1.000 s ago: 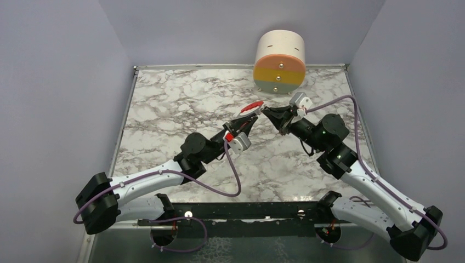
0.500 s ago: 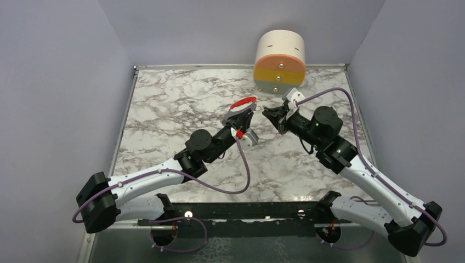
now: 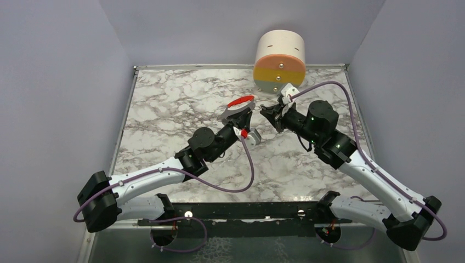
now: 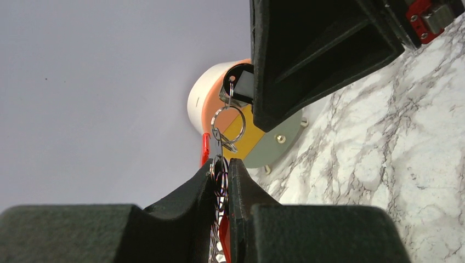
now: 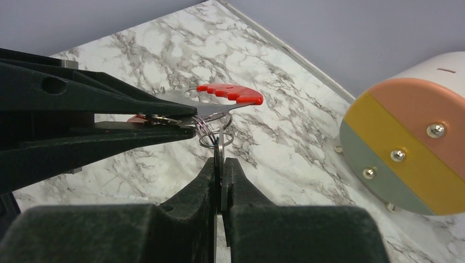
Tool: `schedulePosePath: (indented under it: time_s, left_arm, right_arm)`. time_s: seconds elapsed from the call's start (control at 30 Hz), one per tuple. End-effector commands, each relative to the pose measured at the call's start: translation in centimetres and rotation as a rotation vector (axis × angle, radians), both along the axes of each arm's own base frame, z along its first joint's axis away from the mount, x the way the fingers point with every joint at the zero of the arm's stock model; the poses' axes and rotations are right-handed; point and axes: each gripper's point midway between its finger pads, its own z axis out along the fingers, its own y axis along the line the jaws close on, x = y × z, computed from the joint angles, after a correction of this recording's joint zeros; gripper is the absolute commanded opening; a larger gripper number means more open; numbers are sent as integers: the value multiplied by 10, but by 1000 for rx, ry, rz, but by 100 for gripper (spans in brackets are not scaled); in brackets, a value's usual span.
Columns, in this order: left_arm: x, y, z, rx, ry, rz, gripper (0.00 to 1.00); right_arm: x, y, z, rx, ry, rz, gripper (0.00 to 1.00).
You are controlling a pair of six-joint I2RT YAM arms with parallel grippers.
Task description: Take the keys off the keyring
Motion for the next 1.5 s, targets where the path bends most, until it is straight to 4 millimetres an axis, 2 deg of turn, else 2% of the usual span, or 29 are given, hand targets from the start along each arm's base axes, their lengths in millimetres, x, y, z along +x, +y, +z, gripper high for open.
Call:
schedulePosePath:
  time_s: [0.0,0.4,0.67,0.83,1.3,1.47]
  left_arm:
    - [0,5,20,-12,-46,13,0]
    - [-2,7,21,-15,-42,9,0]
    - [5,8,18,-26,-16,48,0]
    - [2,4,17,-40,-1,21,0]
    - [14,34,49,-152,-45,176,0]
    - [0,39,67,-176,-94,123,0]
  right_arm:
    - [5,0,0,-29,10,-29,2]
    - [12,2,-3,-49,9,-47,2]
    - [7,-3,11,-7,-34,-52,2]
    - [8,1,3,-31,-2,-41,2]
    - [2,-5,-7,-38,25,-61,2]
    - [5,-2,-16,-53,42,-62,2]
